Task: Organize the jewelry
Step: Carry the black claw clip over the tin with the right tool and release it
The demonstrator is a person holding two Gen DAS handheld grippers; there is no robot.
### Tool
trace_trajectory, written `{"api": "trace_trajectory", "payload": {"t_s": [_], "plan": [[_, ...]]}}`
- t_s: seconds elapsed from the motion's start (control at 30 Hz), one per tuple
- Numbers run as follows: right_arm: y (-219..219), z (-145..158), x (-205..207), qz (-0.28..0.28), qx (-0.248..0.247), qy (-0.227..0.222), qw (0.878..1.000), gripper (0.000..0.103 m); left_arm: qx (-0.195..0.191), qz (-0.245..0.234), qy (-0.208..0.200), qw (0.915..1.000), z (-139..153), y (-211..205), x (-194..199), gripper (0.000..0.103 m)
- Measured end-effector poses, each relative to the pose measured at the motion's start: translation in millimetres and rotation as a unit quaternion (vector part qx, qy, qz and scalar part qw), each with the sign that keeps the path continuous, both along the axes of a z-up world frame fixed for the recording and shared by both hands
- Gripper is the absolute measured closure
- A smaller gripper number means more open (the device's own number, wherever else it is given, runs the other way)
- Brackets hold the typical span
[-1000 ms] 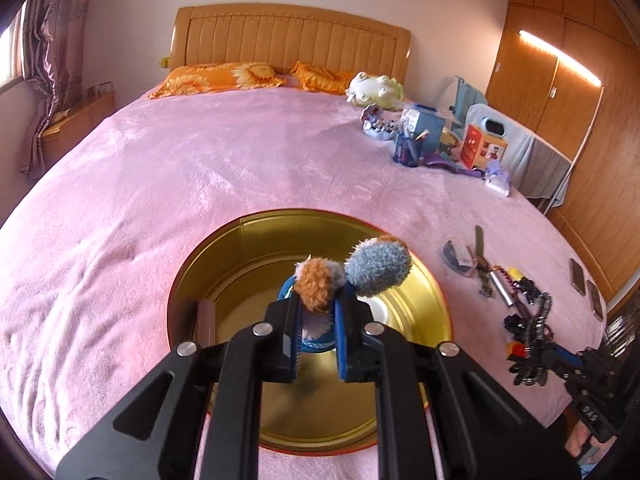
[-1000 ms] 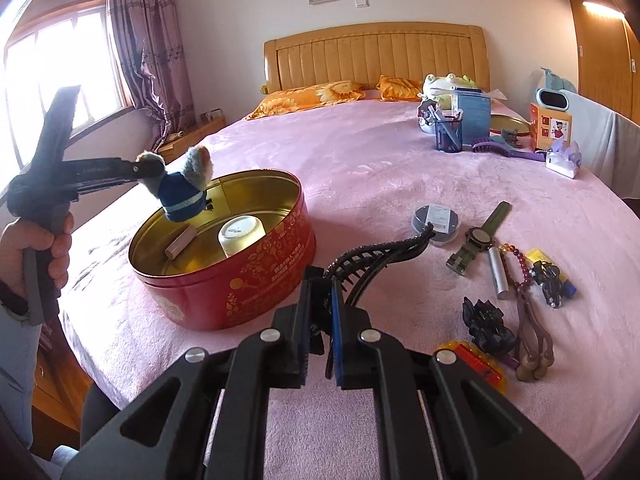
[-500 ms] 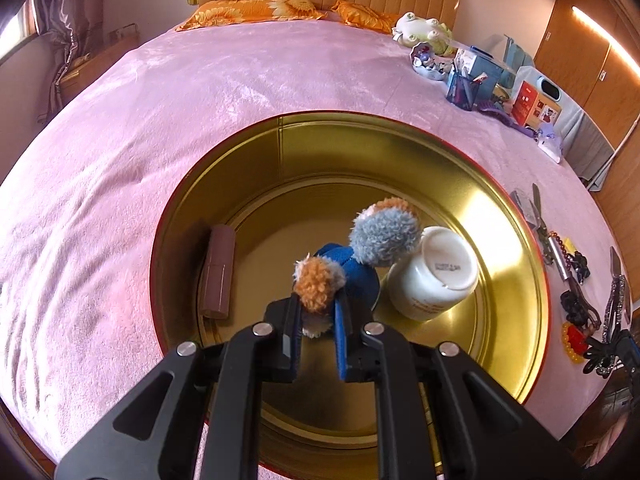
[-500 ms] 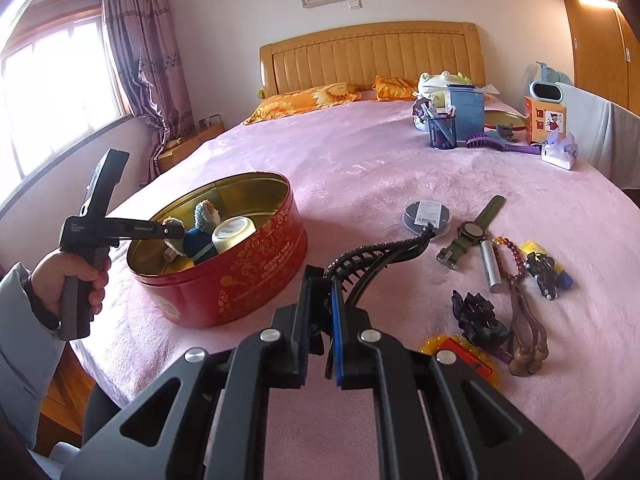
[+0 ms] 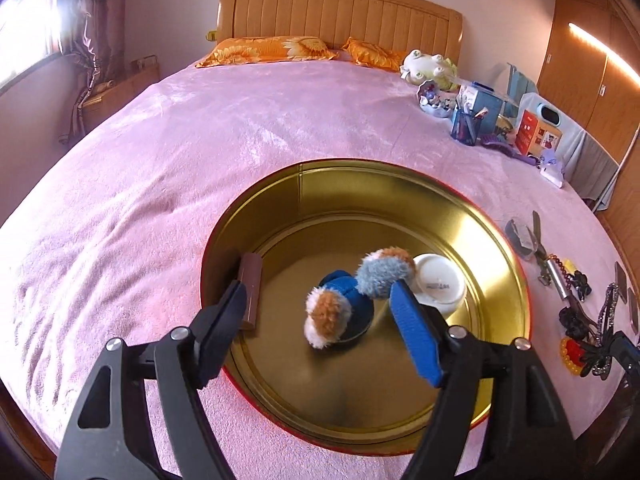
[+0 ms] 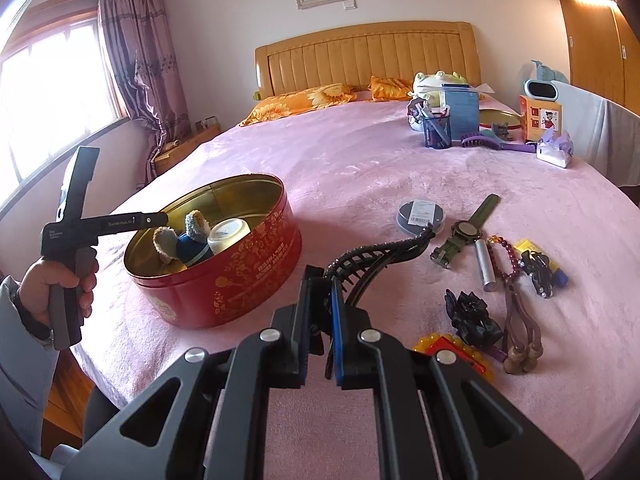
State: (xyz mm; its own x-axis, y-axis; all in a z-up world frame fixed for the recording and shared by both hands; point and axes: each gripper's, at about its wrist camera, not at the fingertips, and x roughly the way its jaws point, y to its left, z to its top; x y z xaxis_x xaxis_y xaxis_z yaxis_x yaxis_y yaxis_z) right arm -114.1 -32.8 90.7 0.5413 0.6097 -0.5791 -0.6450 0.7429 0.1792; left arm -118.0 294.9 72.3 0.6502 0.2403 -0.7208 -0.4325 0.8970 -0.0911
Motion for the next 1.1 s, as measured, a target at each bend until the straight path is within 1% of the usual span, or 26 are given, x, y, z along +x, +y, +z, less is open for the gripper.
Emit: {"api": "trace_trajectory", "payload": {"t_s": [0.17, 0.23, 0.3, 0.37, 0.47, 0.53, 0.63, 0.73, 0.93, 1.03, 1.07, 1.1], "plan": [[16.9, 23.6, -5.6, 0.007, -0.005, -0.036, 0.999, 0.092, -0.019, -0.019, -0.022, 0.9994, 11.6, -4.0, -6.7, 0.023], [25.9, 36.6, -6.8, 0.015, -0.001, -0.049, 0.999, 0.092, -0.033, -0.027, -0.029, 0.9987, 13.9, -5.5, -8.1, 0.023], [37.1, 48.9, -6.7, 0.025, 0.002, -0.058, 0.998, 0.092, -0.048, -0.032, -0.044, 0.9974, 15.8, -5.9, -12.9, 0.023], [49.5, 59.3, -6.2, 0.036, 0.003, -0.067, 0.997, 0.092, -0.051, -0.033, -0.059, 0.9964, 17.4, -6.0, -17.6, 0.023], [70.7, 71.7, -4.7, 0.056, 0.01, -0.068, 0.996, 0.092, -0.043, -0.029, -0.069, 0.9963, 18.0, -3.3, -22.1, 0.022], [85.2, 76.2, -3.5, 0.064, 0.01, -0.067, 0.996, 0.092, -0.053, -0.029, -0.074, 0.9954, 16.9, 1.4, -24.9, 0.022], [106.8, 78.1, -5.6, 0.076, 0.0, -0.071, 0.995, 0.092, -0.077, -0.035, -0.088, 0.9926, 14.0, 8.7, -33.4, 0.022], [127.6, 77.3, -8.0, 0.092, -0.015, -0.08, 0.992, 0.092, -0.084, -0.044, -0.101, 0.9904, 12.6, 12.7, -42.2, 0.022], [170.4, 74.2, -4.2, 0.111, -0.038, -0.077, 0.99, 0.092, -0.091, -0.047, -0.116, 0.988, 11.1, 19.9, -51.3, 0.022], [192.0, 63.5, -2.7, 0.121, -0.056, -0.082, 0.988, 0.092, -0.111, -0.042, -0.132, 0.9842, 8.6, 23.0, -52.5, 0.021], [199.4, 57.4, -0.1, 0.121, -0.062, -0.077, 0.988, 0.092, -0.117, -0.039, -0.141, 0.9823, 8.1, 23.4, -53.9, 0.018], [205.1, 52.2, 2.8, 0.122, -0.066, -0.067, 0.988, 0.092, -0.117, -0.042, -0.154, 0.9803, 8.4, 23.0, -56.0, 0.012]]}}
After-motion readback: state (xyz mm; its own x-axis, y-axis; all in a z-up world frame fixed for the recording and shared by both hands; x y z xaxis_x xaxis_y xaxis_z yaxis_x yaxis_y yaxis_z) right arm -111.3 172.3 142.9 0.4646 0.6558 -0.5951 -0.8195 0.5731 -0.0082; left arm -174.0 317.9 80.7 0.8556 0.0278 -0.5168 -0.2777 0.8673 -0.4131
